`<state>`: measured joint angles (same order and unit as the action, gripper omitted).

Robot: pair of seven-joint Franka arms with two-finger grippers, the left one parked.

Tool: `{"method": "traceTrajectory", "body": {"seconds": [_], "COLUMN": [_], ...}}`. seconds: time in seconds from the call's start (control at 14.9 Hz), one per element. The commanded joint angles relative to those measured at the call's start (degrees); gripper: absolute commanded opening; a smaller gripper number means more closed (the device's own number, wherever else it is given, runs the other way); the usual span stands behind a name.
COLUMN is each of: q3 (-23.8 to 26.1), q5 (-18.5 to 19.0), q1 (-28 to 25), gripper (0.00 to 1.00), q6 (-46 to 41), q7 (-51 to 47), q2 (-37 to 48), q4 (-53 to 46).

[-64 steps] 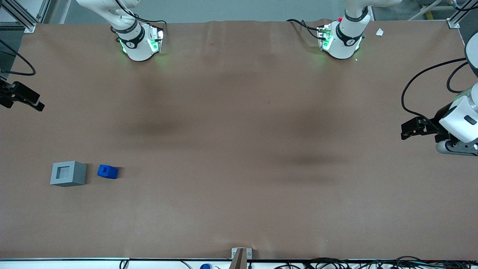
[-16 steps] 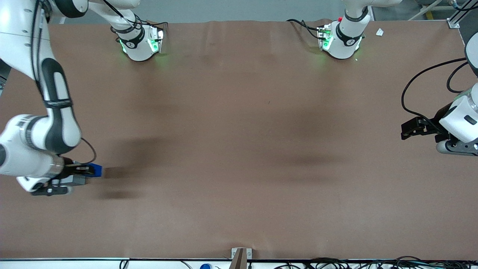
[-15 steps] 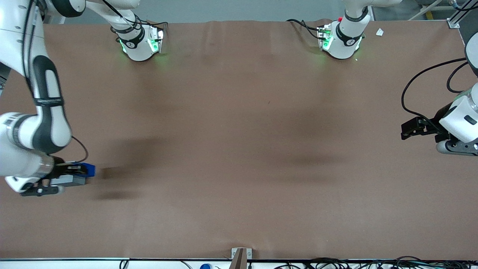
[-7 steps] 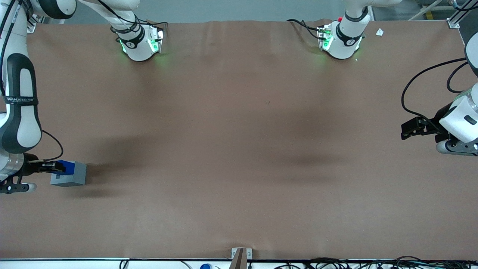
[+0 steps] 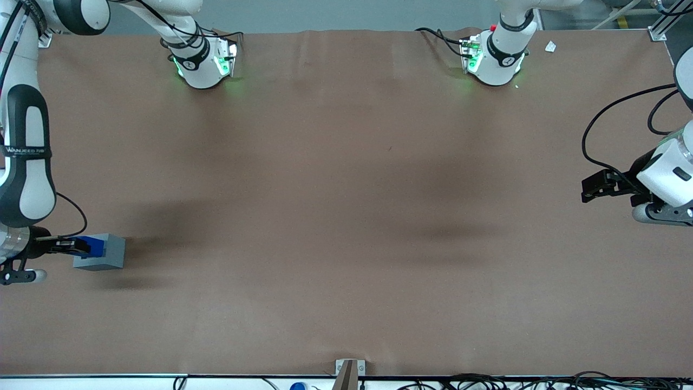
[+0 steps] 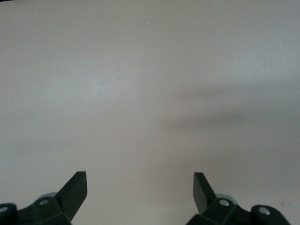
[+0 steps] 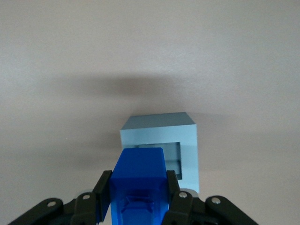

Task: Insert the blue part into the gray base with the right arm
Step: 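Lower the blue block into the gray base's opening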

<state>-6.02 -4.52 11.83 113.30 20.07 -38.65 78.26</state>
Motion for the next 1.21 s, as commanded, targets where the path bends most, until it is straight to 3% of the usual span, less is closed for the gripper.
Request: {"method": "traceTrajectory", "body": {"seconds": [0.0, 1.01, 1.08, 1.14], "q3": [0.8, 0.8, 0.9, 0.9], "q5": [-0.1, -0.1, -0.2, -0.2], "q1": [1.1, 2.3, 2.3, 2.3], "gripper": [0.0, 0.0, 0.03, 0.21], "q6": [-0.9, -0.4, -0.4, -0.3], "q7": [0.5, 0.5, 0.5, 0.4], "q2": [-1.3, -3.0, -3.2, -3.2], "q4": [-2.5, -3.0, -3.0, -3.0]}}
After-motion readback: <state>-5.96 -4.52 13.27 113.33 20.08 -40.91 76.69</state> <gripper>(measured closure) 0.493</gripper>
